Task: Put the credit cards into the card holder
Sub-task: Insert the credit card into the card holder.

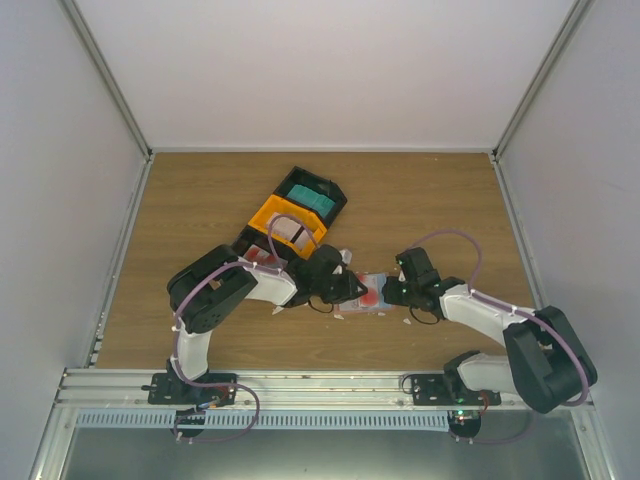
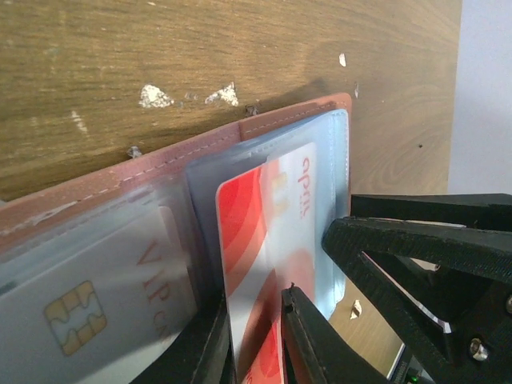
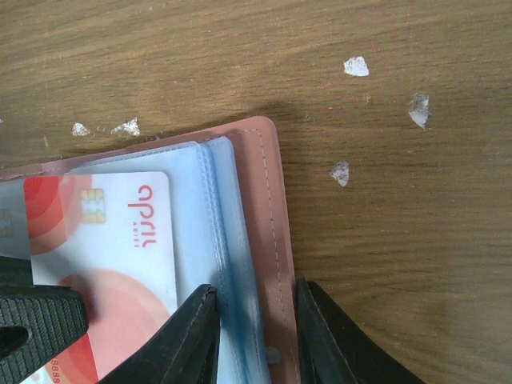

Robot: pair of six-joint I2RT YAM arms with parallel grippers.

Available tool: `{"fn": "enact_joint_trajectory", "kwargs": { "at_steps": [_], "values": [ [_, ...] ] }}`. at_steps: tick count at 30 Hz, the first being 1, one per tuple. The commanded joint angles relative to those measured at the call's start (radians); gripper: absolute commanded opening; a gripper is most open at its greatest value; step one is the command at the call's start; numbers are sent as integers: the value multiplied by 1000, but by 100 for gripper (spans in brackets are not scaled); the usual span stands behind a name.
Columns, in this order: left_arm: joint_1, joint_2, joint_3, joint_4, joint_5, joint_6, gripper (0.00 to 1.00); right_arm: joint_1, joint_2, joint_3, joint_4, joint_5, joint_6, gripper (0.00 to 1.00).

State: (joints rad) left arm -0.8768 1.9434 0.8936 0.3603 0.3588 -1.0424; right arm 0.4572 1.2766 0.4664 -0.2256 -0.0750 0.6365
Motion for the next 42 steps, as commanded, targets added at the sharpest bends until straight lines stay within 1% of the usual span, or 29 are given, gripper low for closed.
{"fn": "enact_joint_trajectory", "kwargs": {
  "at_steps": [1,9,11,13,17,21,23,26,32,35,38,42],
  "values": [
    [-40,29,19,-32,8,39,23,1,12,-43,-45,-30,14,28],
    [-44,-44,-4,-129,-69,55,43,0,8,-46,-47,-30,9,28],
    [-43,-60,0,-173,-91,62,45,0,7,-44,-51,-32,8,28],
    [-44,-80,20,-254,-136,73,48,0,5,-45,-57,-30,7,28],
    [-47,-95,33,-336,-173,88,52,1,9,-45,-58,-33,8,28],
    [-47,-101,29,-389,-186,97,55,0,19,-40,-49,-40,4,28],
    [-47,-103,25,-399,-183,101,55,0,22,-37,-45,-46,1,28],
    [-47,-108,23,-413,-189,103,52,0,26,-31,-46,-54,-6,28],
    [-54,-83,49,-435,-186,121,23,0,25,-29,-39,-70,-13,32],
    [-57,-66,65,-440,-179,131,15,0,20,-31,-33,-81,-14,33],
    [-62,-52,84,-443,-173,144,9,0,12,-32,-30,-89,-16,33],
    [-69,-35,111,-447,-162,165,7,0,6,-36,-25,-104,-20,33]
  ]
}}
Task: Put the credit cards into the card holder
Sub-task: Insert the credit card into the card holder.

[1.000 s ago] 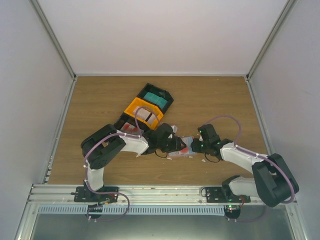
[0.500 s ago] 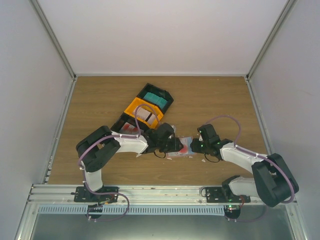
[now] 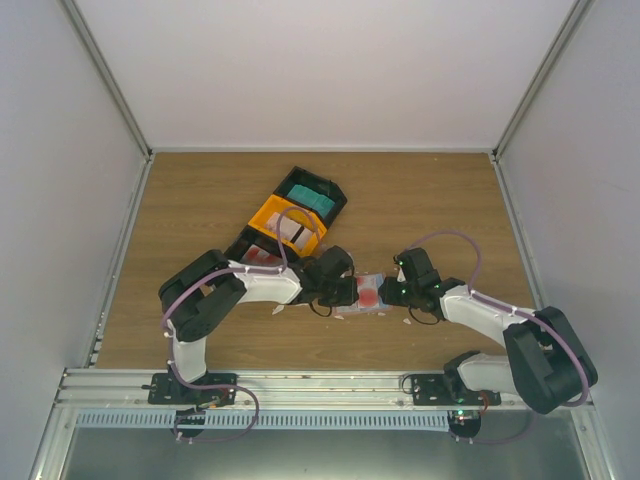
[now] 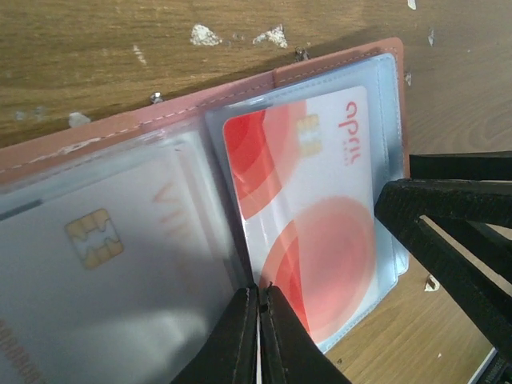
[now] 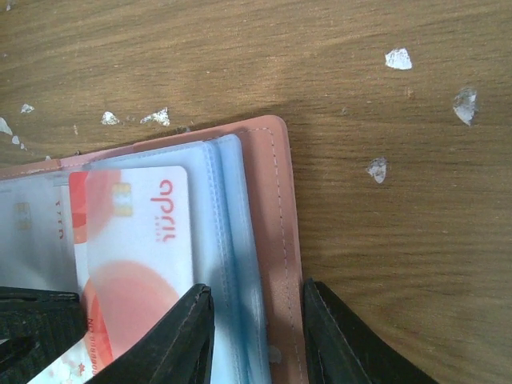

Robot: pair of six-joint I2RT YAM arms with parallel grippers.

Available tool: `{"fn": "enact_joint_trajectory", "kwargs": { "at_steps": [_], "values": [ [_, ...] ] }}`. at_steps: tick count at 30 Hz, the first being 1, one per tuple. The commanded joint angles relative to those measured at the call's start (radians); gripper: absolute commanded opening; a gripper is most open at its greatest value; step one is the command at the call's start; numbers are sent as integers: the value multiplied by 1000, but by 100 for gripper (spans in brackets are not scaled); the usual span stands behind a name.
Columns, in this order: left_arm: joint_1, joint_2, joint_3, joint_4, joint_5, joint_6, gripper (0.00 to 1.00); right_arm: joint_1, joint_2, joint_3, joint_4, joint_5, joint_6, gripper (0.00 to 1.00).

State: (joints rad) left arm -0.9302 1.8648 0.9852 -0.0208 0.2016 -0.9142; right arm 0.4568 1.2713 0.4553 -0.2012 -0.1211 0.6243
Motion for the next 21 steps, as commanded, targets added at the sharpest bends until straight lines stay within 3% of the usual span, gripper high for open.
{"fn": "enact_joint_trajectory", "kwargs": {
  "at_steps": [1,10,21],
  "values": [
    [-18,49,25,-67,-1,41,6,1,11,-26,-48,-63,-9,33],
    [-20,90,58,-14,79,88,5,1,-15,-27,-32,-89,-12,34],
    [-19,22,40,-43,13,156,8,1,-151,-17,-106,68,34,53]
  ]
}}
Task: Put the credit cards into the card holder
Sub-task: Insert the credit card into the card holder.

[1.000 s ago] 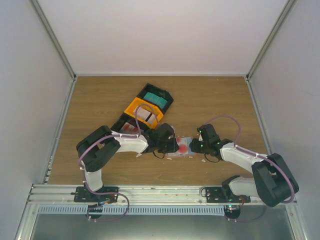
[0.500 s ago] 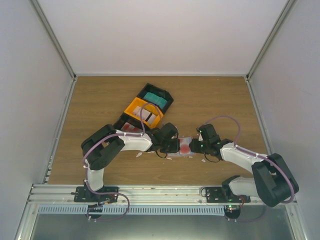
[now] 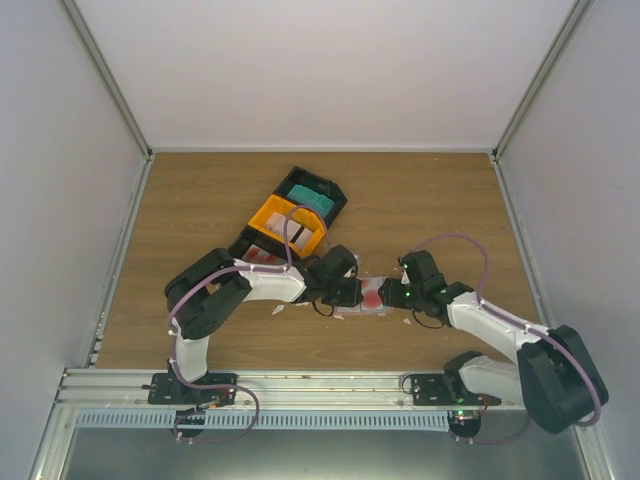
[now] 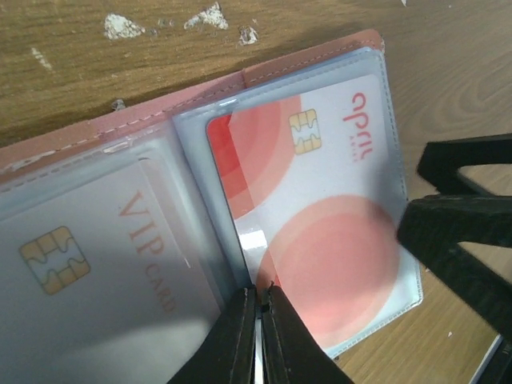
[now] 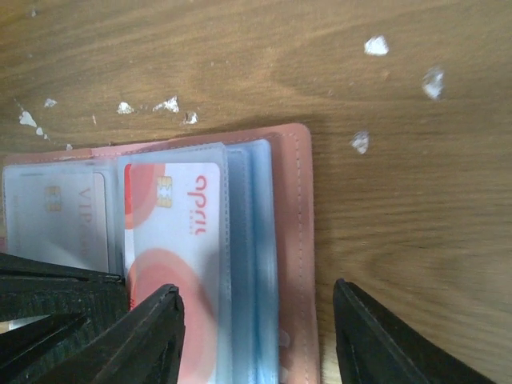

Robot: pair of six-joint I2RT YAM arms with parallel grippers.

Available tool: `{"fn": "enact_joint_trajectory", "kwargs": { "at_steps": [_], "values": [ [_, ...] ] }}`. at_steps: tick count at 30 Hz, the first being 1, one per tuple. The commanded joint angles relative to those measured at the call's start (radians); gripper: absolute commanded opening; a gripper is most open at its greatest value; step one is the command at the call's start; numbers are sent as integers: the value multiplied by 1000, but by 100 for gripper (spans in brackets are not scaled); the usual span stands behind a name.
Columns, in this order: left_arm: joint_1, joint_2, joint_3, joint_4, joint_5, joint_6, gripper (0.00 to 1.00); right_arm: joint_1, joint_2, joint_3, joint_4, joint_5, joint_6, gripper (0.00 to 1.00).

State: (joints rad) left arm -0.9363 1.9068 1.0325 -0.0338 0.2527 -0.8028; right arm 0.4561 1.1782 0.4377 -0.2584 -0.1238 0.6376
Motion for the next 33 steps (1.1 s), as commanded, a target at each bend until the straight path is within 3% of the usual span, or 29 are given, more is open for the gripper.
{"fn": "enact_joint_trajectory", "kwargs": {
  "at_steps": [1,8,20,33],
  "values": [
    [-13,-34,-12,-33,-51,49,9,1,-71,4,-57,80,21,54],
    [-13,-31,2,-53,-50,68,10,1,-86,14,-65,74,17,55],
    [-13,42,58,-105,-25,91,2,1,-57,13,-23,-18,-2,31],
    [-6,66,64,-129,-22,94,2,1,-23,6,16,-138,-29,29]
  ]
}}
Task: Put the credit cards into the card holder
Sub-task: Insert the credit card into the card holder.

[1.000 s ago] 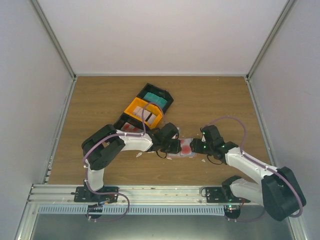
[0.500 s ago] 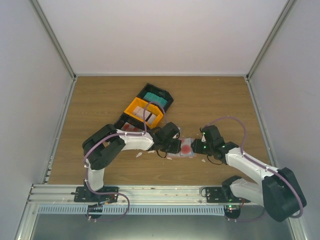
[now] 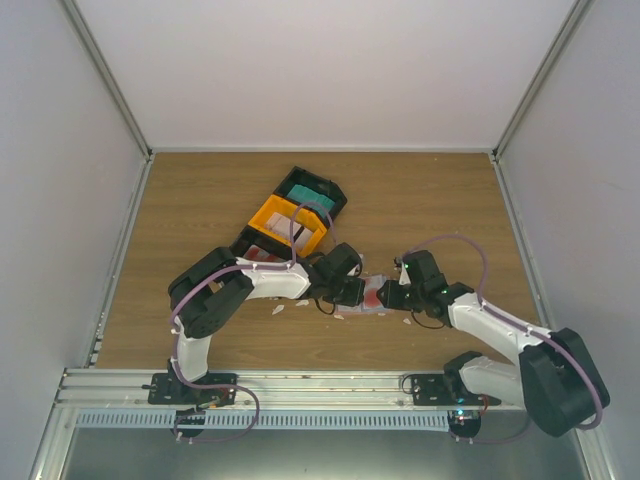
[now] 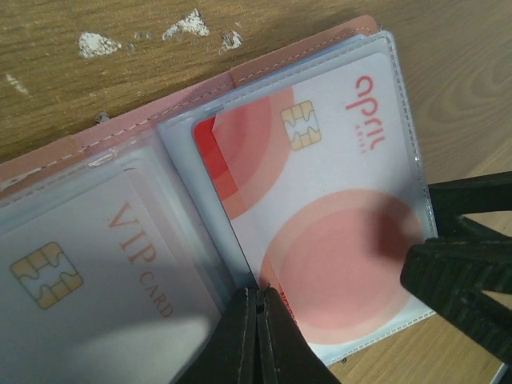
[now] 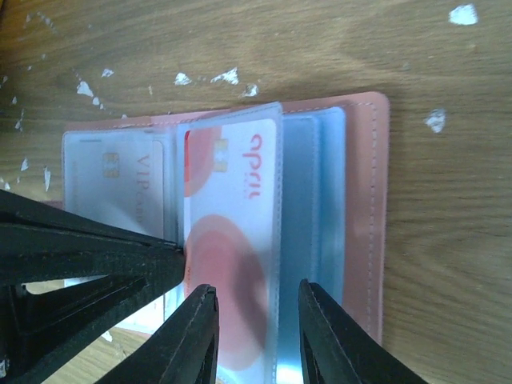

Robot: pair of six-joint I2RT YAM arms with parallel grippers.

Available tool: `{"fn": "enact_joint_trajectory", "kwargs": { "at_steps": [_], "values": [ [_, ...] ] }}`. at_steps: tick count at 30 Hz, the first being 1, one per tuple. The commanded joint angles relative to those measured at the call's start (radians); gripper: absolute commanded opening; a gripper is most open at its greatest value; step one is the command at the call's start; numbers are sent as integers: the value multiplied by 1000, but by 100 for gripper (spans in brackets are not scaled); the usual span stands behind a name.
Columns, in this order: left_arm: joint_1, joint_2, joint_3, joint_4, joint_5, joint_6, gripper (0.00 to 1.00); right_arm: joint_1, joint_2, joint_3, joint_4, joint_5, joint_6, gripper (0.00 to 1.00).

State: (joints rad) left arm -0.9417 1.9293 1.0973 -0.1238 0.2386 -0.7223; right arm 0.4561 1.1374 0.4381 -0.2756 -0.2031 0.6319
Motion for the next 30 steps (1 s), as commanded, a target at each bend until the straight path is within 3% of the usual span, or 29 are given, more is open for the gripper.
{"fn": "enact_joint_trajectory", "kwargs": {
  "at_steps": [1,9,16,23,30],
  "values": [
    [1,42,-3,-36,-8,12,2,1,21,5,40,-72,-25,29],
    [4,17,-10,-30,-15,20,3,1,48,-7,106,-159,-7,27],
    [12,-46,6,-94,-84,36,11,1,102,9,153,-170,-5,27],
    [43,-150,-15,-167,-112,19,20,2,99,22,157,-193,-17,31],
    [78,-225,-32,-163,-109,37,22,4,122,44,184,-250,-27,35]
  ]
}}
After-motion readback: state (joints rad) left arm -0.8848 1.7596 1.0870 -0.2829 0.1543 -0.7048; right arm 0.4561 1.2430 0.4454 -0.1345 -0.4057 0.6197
